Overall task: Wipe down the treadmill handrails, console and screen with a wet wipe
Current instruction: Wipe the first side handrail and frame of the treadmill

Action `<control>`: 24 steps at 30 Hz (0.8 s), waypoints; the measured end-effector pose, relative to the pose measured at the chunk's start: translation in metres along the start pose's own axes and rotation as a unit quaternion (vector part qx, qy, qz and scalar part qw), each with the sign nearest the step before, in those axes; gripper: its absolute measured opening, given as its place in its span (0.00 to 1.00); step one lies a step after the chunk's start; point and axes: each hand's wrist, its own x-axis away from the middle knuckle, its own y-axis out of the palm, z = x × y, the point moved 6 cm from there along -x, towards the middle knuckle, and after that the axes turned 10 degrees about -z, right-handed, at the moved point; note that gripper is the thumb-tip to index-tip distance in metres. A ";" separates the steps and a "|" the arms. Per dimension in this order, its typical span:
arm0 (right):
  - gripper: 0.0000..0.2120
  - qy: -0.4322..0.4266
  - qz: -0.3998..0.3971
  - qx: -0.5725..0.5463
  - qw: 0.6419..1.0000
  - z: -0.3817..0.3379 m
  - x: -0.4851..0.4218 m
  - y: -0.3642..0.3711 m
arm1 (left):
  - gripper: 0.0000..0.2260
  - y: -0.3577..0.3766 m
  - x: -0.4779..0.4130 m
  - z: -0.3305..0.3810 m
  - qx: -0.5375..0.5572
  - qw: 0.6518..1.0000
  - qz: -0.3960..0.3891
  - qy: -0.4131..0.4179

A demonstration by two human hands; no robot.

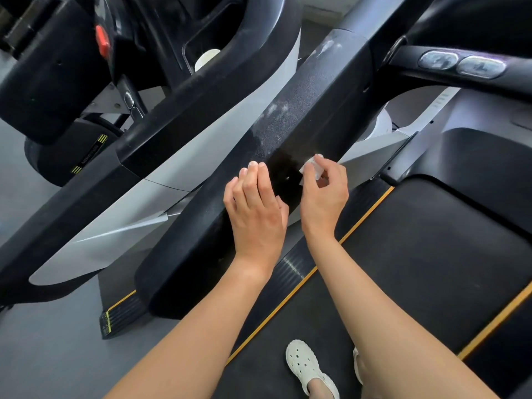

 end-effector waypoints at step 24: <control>0.03 -0.097 -0.027 0.055 0.993 -0.030 -0.003 0.000 | 0.29 -0.018 -0.028 0.002 0.031 0.997 -0.060 -0.026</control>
